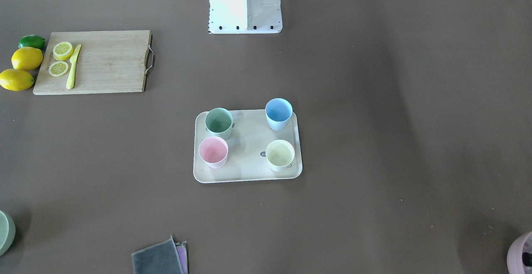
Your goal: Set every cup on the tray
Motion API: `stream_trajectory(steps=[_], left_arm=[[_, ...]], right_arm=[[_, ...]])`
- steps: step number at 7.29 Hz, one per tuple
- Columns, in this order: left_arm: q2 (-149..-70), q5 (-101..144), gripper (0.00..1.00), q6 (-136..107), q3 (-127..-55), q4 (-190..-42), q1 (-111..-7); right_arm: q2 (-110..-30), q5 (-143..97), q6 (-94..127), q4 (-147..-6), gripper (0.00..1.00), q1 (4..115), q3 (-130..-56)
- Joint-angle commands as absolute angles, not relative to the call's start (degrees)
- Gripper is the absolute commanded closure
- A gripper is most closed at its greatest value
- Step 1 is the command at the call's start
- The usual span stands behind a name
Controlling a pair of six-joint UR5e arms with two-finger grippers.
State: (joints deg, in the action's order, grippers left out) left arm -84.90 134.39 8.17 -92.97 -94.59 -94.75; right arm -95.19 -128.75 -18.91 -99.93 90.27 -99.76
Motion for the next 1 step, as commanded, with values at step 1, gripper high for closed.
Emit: stream_trajectory(steps=[1], left_arm=[[-84.9, 134.4, 0.02, 8.2, -93.2, -94.7, -94.7]], right_arm=[[-95.2, -128.8, -19.0, -99.9, 0.0, 90.3, -100.0]])
